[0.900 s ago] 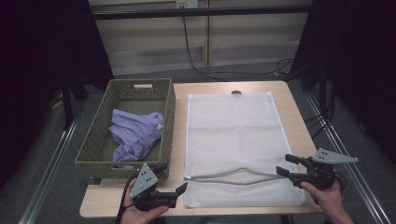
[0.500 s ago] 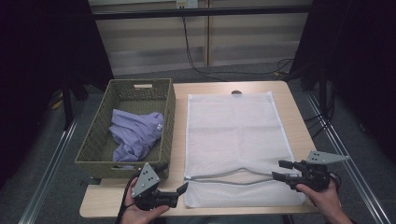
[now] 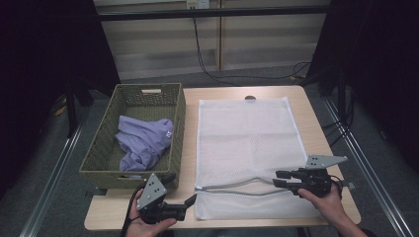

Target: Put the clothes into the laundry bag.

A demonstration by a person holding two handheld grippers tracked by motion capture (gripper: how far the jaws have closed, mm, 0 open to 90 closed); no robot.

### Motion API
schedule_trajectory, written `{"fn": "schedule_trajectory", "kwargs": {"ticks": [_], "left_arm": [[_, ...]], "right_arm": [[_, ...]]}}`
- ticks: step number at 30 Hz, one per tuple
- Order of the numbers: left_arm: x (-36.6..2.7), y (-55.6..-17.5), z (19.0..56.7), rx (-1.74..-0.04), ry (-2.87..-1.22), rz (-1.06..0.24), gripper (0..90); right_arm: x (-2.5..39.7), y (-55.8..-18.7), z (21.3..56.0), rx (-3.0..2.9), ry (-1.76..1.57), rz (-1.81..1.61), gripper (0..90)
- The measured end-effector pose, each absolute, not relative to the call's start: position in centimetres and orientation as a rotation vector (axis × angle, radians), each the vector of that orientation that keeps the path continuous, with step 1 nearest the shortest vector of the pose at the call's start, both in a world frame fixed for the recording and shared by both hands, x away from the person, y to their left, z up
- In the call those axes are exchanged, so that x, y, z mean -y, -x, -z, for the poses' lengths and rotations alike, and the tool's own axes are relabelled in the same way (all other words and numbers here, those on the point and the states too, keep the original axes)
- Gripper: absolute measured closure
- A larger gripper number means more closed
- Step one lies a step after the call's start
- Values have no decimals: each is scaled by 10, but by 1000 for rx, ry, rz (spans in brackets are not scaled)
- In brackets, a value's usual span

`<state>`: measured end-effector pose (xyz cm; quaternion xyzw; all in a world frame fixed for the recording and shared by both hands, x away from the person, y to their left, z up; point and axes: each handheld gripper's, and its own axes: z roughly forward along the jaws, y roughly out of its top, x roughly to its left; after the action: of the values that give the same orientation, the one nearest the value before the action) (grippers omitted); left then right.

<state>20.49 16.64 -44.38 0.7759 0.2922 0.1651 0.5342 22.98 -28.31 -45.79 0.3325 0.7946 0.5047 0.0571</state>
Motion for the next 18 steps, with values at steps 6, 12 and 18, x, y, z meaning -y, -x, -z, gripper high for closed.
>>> {"fn": "schedule_trajectory", "kwargs": {"ticks": [6,12,18], "left_arm": [[-162,-201,444,-699,-1853,-366,83],[-160,-201,445,-682,-1865,-347,79],[-162,-202,444,-694,-1858,-354,79]], "right_arm": [[273,-241,456,-2464,-975,-1533,711],[261,-259,453,-2512,-951,-1539,740],[245,-278,452,-2550,-941,-1515,643]]}}
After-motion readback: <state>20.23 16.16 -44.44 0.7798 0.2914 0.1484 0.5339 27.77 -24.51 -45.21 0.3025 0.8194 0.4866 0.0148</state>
